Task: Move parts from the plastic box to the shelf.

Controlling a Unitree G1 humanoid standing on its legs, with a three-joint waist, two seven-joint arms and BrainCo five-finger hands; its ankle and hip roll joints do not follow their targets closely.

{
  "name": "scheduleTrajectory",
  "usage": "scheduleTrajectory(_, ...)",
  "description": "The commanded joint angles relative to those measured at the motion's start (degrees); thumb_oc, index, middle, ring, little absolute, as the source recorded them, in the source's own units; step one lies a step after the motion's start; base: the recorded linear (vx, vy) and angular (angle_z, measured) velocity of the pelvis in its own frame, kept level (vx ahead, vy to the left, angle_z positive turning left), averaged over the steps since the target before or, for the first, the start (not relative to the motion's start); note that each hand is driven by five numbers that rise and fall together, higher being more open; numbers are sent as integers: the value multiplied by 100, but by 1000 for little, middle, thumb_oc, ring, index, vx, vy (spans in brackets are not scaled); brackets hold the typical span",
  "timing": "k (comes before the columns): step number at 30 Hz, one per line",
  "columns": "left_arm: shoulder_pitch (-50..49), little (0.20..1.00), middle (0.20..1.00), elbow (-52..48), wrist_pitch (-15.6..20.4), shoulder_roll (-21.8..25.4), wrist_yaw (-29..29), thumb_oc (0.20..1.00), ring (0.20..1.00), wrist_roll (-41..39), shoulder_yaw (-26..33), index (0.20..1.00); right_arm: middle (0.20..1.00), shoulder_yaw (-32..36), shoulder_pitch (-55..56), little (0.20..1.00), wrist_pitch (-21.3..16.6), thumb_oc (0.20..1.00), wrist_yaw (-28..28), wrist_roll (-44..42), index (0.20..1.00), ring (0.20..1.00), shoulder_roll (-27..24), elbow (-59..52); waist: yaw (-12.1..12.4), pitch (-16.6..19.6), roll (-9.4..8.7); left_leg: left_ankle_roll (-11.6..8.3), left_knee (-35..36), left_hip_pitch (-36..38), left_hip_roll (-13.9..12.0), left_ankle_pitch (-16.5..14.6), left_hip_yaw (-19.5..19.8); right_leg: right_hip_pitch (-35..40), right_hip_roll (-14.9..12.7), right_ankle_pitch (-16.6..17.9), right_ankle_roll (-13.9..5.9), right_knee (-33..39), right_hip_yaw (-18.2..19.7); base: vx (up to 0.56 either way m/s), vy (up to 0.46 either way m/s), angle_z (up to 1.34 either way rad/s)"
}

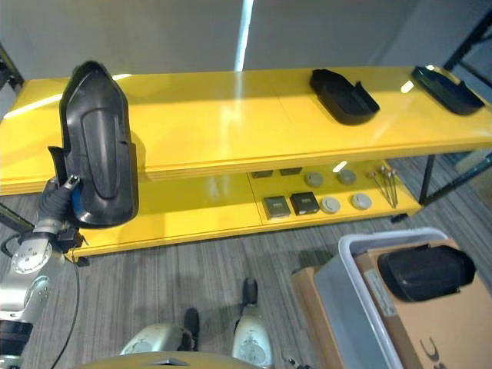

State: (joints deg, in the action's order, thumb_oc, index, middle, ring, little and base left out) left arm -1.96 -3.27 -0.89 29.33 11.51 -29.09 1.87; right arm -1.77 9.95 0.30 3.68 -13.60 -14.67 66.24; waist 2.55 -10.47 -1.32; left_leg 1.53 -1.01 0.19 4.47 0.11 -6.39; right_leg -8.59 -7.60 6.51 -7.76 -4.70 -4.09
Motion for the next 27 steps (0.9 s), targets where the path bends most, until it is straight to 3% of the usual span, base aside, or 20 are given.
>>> scheduleTrajectory(1, 855, 200, 200, -624, 61, -185, 266, 200, 200, 48, -2, 200, 1000, -382, -198, 1000, 154, 1000, -89, -152, 1000, 1000, -346, -228, -243, 286, 62, -354, 395, 316, -991, 95, 421, 834, -46, 24, -104, 711, -272, 99, -327, 70)
scheduleTrajectory(6, 987, 200, 200, -394, 98, -211, 208, 200, 200, 150, -120, 200, 1000, -498, -247, 1000, 459, 1000, -48, -283, 1000, 1000, -417, -572, -291, 311, 104, -477, 435, 222, -1192, 283, 372, 930, 77, -152, 23, 728, -368, 19, -111, 1)
scheduleTrajectory(17, 1092, 200, 200, -51, -61, -22, -41, 200, 200, 155, -112, 200, 1000, -478, -82, 1000, 721, 1000, -105, -348, 1000, 1000, -327, -705, -489, 377, 226, -509, 601, 408, -1201, 301, 207, 1027, 75, -195, 20, 770, -264, 48, 5, -6)
scheduleTrajectory(20, 1162, 200, 200, 3, -468, 23, 86, 200, 200, 264, -85, 200, 1000, -477, -39, 1000, 751, 1000, -134, -195, 1000, 1000, -333, -764, -555, 399, 240, -511, 601, 450, -1186, 276, 169, 1075, 84, -170, 10, 854, -209, 72, -7, -4)
scheduleTrajectory(23, 1639, 200, 200, 778, -843, 195, 480, 200, 200, 54, -154, 200, 1000, -580, 24, 1000, 838, 1000, -171, -140, 1000, 1000, -359, -819, -735, 463, 265, -507, 601, 507, -1198, 269, 30, 1080, 99, -188, -4, 854, -103, 108, -7, -12)
scheduleTrajectory(25, 1911, 200, 200, 1398, -780, 253, 764, 200, 200, 63, -244, 200, 1000, -586, 47, 1000, 844, 1000, -187, -155, 1000, 1000, -370, -787, -838, 490, 283, -501, 601, 521, -1205, 273, -34, 1057, 110, -200, -11, 828, -46, 96, -12, -14)
scheduleTrajectory(27, 2302, 200, 200, 2028, -971, 323, 963, 200, 200, -140, -382, 200, 1000, -646, 28, 1000, 781, 1000, -204, -230, 1000, 1000, -411, -686, -948, 515, 292, -501, 601, 529, -1220, 284, -91, 1018, 130, -210, -19, 801, 18, 80, -24, -15)
